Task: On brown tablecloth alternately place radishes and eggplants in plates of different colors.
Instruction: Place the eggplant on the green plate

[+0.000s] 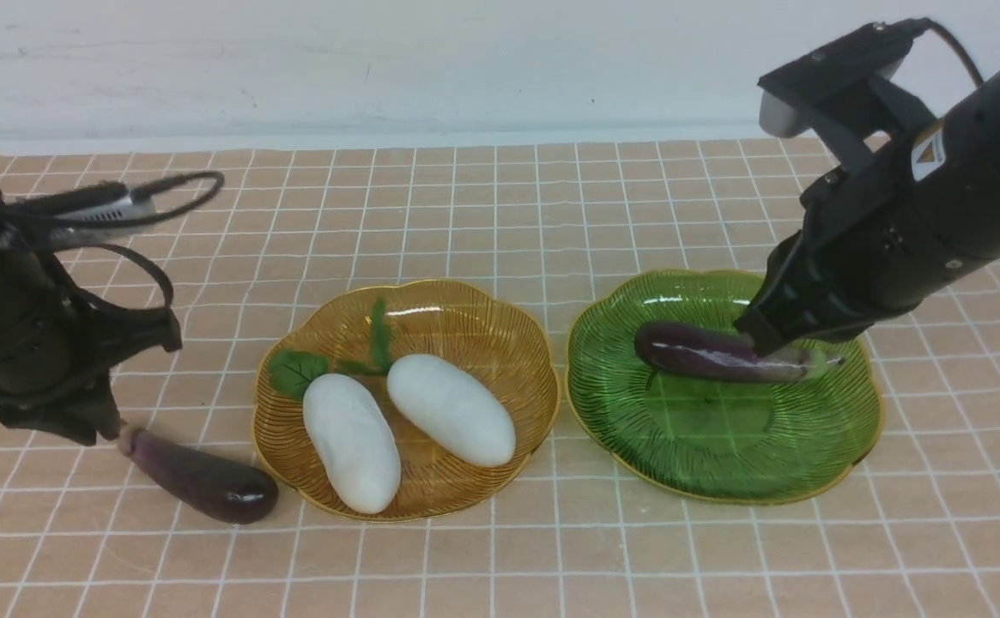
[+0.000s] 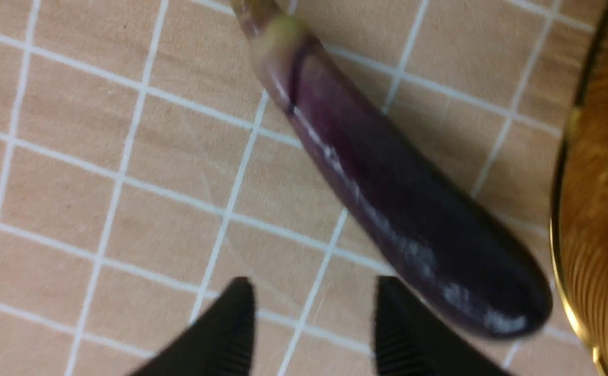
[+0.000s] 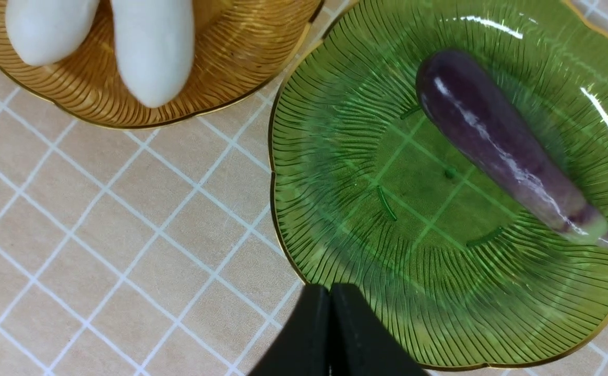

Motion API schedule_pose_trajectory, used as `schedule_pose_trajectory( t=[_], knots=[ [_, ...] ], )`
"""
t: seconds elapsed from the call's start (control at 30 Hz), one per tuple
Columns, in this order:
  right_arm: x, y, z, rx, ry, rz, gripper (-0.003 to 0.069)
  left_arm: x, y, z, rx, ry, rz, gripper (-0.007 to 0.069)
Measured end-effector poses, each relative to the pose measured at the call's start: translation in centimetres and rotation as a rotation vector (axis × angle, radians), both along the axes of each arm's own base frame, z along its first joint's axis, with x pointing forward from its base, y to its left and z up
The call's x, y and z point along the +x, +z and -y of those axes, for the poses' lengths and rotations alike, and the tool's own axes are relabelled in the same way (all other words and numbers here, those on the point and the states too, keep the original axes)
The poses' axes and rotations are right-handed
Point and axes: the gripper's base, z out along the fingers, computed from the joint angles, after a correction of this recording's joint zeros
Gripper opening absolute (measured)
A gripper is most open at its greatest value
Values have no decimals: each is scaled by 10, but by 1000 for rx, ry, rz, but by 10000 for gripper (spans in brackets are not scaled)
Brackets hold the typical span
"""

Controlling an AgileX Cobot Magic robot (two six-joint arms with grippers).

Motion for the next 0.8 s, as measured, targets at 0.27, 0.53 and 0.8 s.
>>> schedule_pose_trajectory(
  t=[0.27,0.53,0.8],
  knots=[
    [0,0,0,-3,7,2,-15,22,-34,-4,25,138,11,586],
    [0,0,0,-20,41,14,-15,36,-68,-7,44,284,-10,665],
    [-1,-1,1,-26,44,-2,-15,38,-87,-7,53,253,-68,477]
  ],
)
